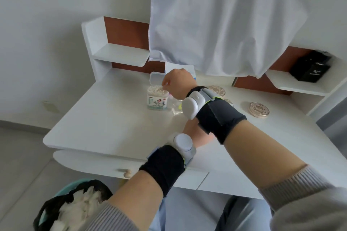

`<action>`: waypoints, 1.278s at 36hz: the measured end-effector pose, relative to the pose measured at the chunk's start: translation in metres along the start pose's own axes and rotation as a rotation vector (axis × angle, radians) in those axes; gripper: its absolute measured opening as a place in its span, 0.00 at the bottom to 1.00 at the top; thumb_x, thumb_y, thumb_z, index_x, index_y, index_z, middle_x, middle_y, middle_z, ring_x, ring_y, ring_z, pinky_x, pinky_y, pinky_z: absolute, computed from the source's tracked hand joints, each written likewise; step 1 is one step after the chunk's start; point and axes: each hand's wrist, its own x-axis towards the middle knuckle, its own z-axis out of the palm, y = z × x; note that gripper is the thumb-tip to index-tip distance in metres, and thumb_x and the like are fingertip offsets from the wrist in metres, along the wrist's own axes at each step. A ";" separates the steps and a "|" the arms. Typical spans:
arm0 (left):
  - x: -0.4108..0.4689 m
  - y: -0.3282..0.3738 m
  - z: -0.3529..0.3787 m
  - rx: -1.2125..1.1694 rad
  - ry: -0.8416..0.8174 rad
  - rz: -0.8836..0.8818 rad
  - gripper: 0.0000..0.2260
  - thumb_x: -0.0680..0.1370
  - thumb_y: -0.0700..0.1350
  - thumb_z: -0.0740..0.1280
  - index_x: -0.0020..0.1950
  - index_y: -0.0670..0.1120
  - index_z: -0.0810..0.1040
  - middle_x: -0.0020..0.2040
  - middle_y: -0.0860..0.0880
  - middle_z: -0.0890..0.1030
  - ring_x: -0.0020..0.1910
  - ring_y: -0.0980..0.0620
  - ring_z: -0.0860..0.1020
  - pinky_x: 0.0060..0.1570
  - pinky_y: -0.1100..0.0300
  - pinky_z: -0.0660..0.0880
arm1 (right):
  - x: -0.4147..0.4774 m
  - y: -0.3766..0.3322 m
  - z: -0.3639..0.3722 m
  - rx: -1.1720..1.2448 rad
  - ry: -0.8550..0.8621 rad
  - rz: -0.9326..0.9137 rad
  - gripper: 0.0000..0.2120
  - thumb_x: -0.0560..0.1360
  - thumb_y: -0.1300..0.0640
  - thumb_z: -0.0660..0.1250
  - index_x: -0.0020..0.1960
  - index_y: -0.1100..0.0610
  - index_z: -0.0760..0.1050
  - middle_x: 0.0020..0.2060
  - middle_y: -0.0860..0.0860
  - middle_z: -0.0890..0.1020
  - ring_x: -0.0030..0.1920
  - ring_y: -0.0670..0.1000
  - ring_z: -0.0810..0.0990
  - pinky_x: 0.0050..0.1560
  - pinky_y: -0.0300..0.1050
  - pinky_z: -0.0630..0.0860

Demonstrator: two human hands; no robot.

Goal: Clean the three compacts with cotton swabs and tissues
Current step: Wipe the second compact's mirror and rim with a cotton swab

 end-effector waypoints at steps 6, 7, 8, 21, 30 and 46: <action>-0.008 0.012 -0.006 -0.172 0.041 -0.073 0.25 0.76 0.38 0.67 0.71 0.38 0.64 0.67 0.38 0.72 0.60 0.45 0.74 0.51 0.63 0.70 | 0.003 0.001 -0.002 -0.024 -0.027 -0.038 0.07 0.72 0.58 0.65 0.42 0.49 0.81 0.43 0.52 0.83 0.45 0.55 0.79 0.49 0.48 0.78; -0.010 0.015 -0.010 -0.208 0.037 -0.081 0.24 0.75 0.38 0.67 0.70 0.38 0.64 0.66 0.37 0.72 0.60 0.44 0.74 0.55 0.59 0.70 | 0.004 0.000 -0.002 -0.035 -0.042 -0.055 0.07 0.72 0.58 0.64 0.43 0.49 0.80 0.43 0.52 0.83 0.45 0.55 0.79 0.48 0.47 0.77; -0.010 0.017 -0.010 -0.228 0.045 -0.076 0.24 0.75 0.38 0.67 0.70 0.37 0.65 0.65 0.37 0.73 0.58 0.45 0.74 0.57 0.57 0.70 | 0.005 0.000 -0.002 -0.035 -0.052 -0.064 0.07 0.73 0.58 0.63 0.43 0.49 0.80 0.43 0.52 0.82 0.45 0.55 0.79 0.46 0.46 0.76; 0.001 0.020 -0.006 -0.050 0.141 0.074 0.18 0.67 0.53 0.67 0.50 0.42 0.75 0.50 0.46 0.78 0.57 0.45 0.74 0.55 0.56 0.71 | -0.002 0.007 -0.032 0.263 0.393 0.017 0.05 0.73 0.56 0.62 0.44 0.55 0.76 0.34 0.50 0.78 0.39 0.57 0.76 0.40 0.46 0.73; 0.006 0.018 -0.005 -0.052 0.118 0.137 0.27 0.69 0.45 0.72 0.66 0.46 0.68 0.56 0.50 0.75 0.63 0.48 0.68 0.60 0.57 0.67 | -0.019 0.042 -0.053 0.191 0.432 0.102 0.07 0.72 0.53 0.63 0.43 0.56 0.77 0.34 0.52 0.80 0.38 0.55 0.75 0.38 0.42 0.67; 0.010 0.017 -0.002 -0.025 0.165 0.113 0.25 0.61 0.58 0.63 0.51 0.43 0.71 0.47 0.47 0.77 0.50 0.47 0.75 0.50 0.50 0.75 | -0.032 0.050 -0.007 0.140 0.147 0.091 0.04 0.73 0.56 0.64 0.44 0.51 0.78 0.36 0.52 0.81 0.40 0.54 0.78 0.40 0.44 0.75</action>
